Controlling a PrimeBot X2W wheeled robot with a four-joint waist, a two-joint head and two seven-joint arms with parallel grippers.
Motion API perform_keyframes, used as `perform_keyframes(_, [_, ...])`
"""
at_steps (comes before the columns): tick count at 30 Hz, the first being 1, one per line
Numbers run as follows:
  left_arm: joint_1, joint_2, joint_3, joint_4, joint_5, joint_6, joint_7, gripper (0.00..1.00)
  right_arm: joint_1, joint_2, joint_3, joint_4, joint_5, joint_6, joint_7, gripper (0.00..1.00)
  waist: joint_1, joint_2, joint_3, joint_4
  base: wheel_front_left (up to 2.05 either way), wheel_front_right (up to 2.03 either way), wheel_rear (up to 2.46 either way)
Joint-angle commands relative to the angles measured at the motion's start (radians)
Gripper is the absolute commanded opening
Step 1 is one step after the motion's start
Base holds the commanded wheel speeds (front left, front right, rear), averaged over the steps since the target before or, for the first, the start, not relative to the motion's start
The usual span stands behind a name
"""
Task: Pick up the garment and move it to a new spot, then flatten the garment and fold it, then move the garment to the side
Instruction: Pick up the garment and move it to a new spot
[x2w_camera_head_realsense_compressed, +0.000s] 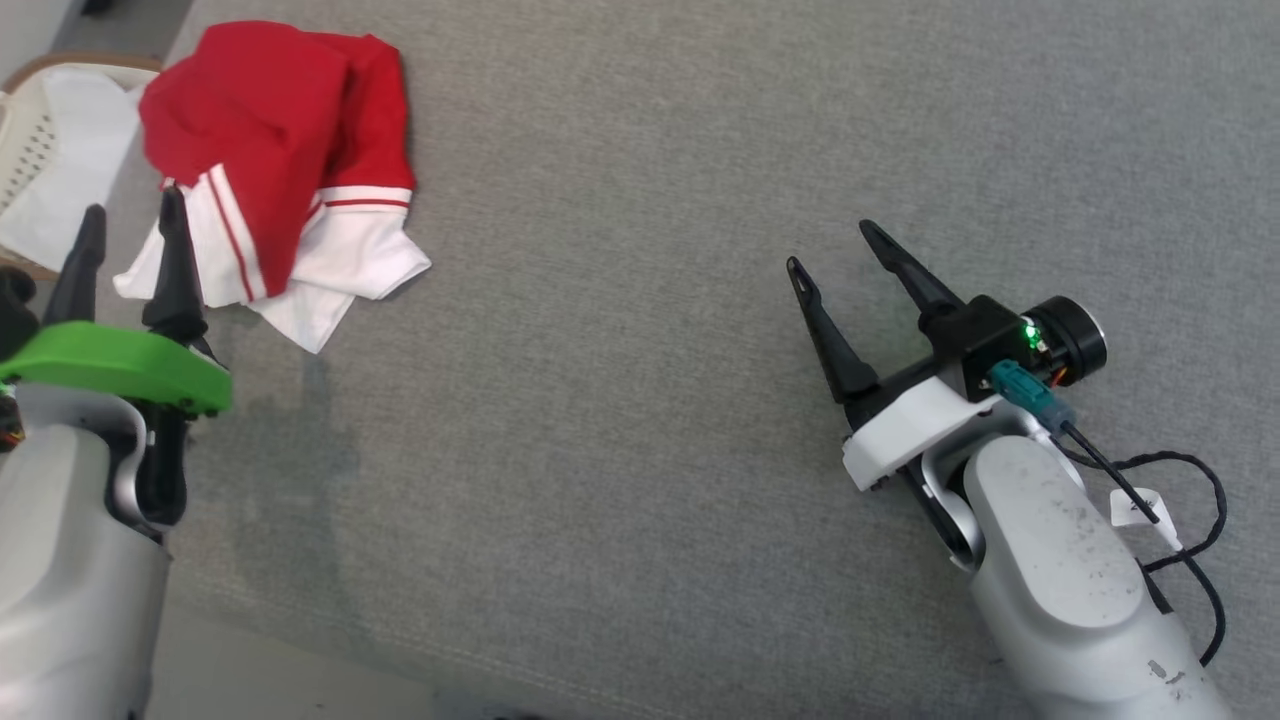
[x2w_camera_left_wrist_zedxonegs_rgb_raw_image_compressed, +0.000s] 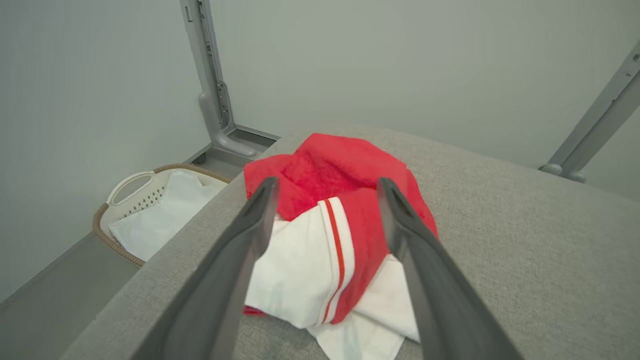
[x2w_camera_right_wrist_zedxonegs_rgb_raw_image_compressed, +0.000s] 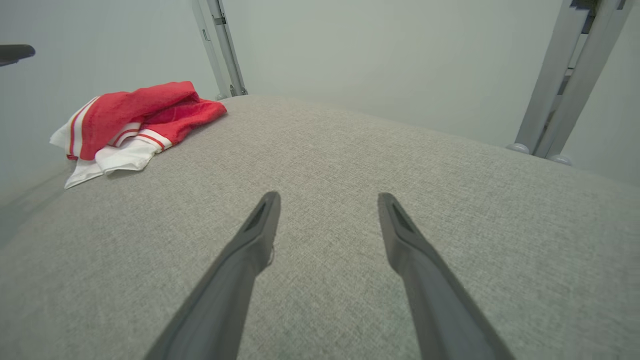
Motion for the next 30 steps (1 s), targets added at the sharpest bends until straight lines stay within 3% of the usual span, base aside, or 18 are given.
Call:
perform_keyframes(1, [-0.040,0.026,-0.024,0.016,-0.028,-0.002,0.000,1.00,-0.018,-0.006,0.003,-0.010,-0.004,-0.001,-0.004,1.00,0.0000,0.0000,0.095,-0.095,0.00,0.00,0.00])
perform_keyframes(9, [-0.164,0.113,-0.159,0.217,-0.153,0.000,0.000,1.00,-0.037,-0.006,0.010,-0.039,-0.006,-0.001,-0.004,1.00,0.0000,0.0000,0.152,-0.166,0.00,0.00,0.00])
perform_keyframes(15, [-0.195,0.117,-0.230,0.381,-0.206,0.000,0.024,1.00,-0.026,-0.010,-0.004,-0.039,-0.002,-0.002,-0.002,1.00,0.0000,0.0000,0.160,-0.192,0.00,0.00,0.00])
perform_keyframes(17, [-0.190,0.109,-0.246,0.409,-0.220,0.000,0.023,0.09,-0.017,-0.011,-0.009,-0.038,0.002,-0.002,-0.002,1.00,0.0000,0.0000,0.151,-0.196,0.00,0.00,0.00])
perform_keyframes(18, [-0.188,0.111,-0.240,0.426,-0.229,0.000,0.018,0.00,-0.010,-0.012,-0.011,-0.035,0.004,-0.002,-0.002,1.00,0.0000,0.0000,0.144,-0.198,0.00,0.00,0.00])
perform_keyframes(24, [-0.205,0.145,-0.212,0.402,-0.226,0.000,0.000,0.00,0.023,-0.007,-0.026,-0.046,0.029,-0.002,-0.002,1.00,0.0000,0.0000,0.083,-0.205,0.00,0.00,0.00])
perform_keyframes(30, [-0.204,0.161,-0.099,0.232,-0.081,0.000,-0.001,0.00,0.075,-0.006,-0.036,-0.050,0.071,-0.002,-0.003,1.00,0.0000,0.0000,-0.011,-0.223,0.00,0.00,0.00])
